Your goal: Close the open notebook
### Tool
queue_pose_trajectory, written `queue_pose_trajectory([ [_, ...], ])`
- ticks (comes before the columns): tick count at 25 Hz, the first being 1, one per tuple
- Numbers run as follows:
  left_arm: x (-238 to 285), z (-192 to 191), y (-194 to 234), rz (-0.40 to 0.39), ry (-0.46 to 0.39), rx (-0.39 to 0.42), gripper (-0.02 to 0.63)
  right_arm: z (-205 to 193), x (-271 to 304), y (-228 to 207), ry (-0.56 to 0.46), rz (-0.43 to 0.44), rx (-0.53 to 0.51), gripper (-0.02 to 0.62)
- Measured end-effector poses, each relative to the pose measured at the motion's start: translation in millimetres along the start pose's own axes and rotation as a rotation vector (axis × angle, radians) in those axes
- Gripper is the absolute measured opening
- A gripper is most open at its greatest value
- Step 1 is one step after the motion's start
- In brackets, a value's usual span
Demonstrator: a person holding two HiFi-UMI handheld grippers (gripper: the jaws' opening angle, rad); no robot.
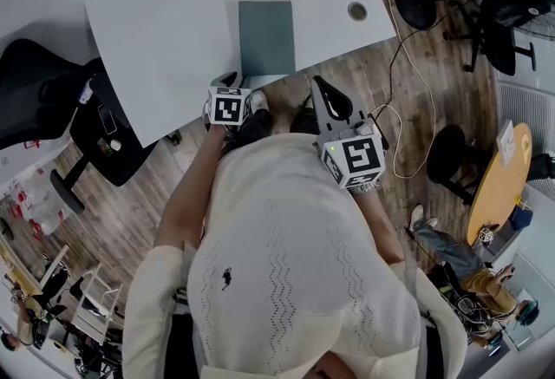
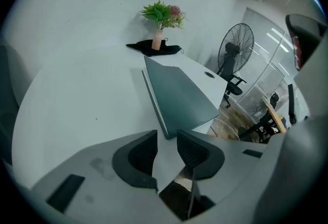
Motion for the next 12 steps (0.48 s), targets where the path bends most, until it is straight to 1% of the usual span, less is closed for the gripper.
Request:
queue_pose_trajectory([
  [2, -6.4, 1.2, 0.7, -0.016, -0.016, -0.004, 0.144, 0.2, 1.0, 0.7, 0.0, 0.002, 0.0, 0.002],
  [3, -10.2, 2.4, 1.2, -0.023, -0.029, -0.005, 0.147, 0.5, 1.7, 1.4, 0.0, 0.004, 0.0, 0.002],
  [9, -32.9, 17.7, -4.7, -0.065, -0.107, 0.011, 0.147, 1.6, 5.5, 3.2, 0.001, 0.011, -0.002, 0.002],
  [12, -47.7, 30.3, -13.3, -0.085, -0.173, 0.031, 0.131, 0.5, 7.3, 2.2, 0.002, 0.013, -0.002, 0.002],
])
Point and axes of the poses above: the fingertips, and each gripper's own axes: x forward along the fingers, y to its left, z out of its top, the point moved 2 cm from there along -x, backward along the fingers, and after that the axes turned 5 degrees about -x, right-handed, at the moved point
